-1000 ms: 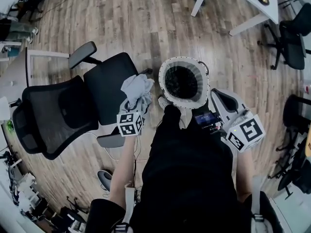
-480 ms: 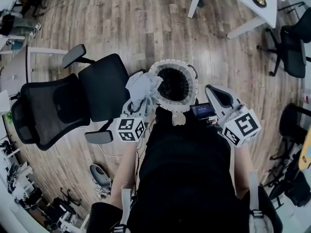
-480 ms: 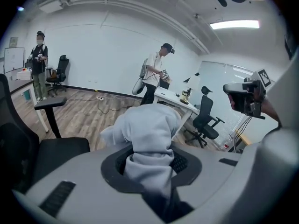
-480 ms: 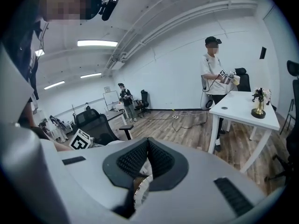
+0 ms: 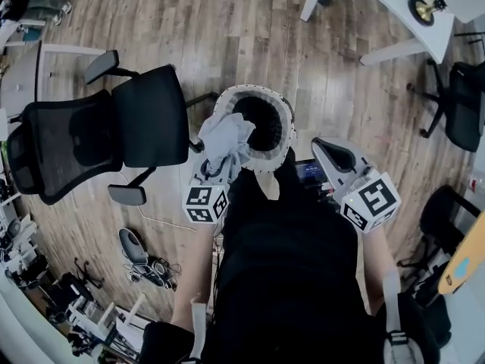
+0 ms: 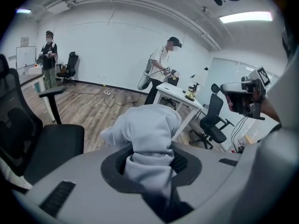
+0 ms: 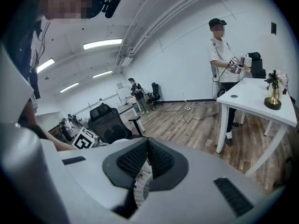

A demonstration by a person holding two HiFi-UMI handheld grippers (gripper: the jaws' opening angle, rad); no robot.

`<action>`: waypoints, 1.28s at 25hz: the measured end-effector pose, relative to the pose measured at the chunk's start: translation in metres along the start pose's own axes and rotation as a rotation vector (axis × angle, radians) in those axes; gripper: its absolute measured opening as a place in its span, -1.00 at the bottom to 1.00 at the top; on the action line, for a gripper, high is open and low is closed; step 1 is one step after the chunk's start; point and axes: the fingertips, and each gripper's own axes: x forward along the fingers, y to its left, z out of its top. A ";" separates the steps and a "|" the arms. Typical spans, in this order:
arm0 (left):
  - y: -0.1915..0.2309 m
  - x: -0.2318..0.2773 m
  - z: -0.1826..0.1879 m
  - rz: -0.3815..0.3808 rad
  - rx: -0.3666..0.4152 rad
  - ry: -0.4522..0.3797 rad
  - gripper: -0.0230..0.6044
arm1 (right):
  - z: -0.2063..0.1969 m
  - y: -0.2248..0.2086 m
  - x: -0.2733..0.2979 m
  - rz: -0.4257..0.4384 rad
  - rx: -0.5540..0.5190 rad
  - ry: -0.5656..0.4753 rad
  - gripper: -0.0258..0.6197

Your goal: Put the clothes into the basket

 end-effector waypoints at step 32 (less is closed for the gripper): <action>0.054 0.238 -0.169 -0.065 0.022 0.305 -0.56 | -0.126 -0.024 0.116 0.001 0.196 0.153 -0.87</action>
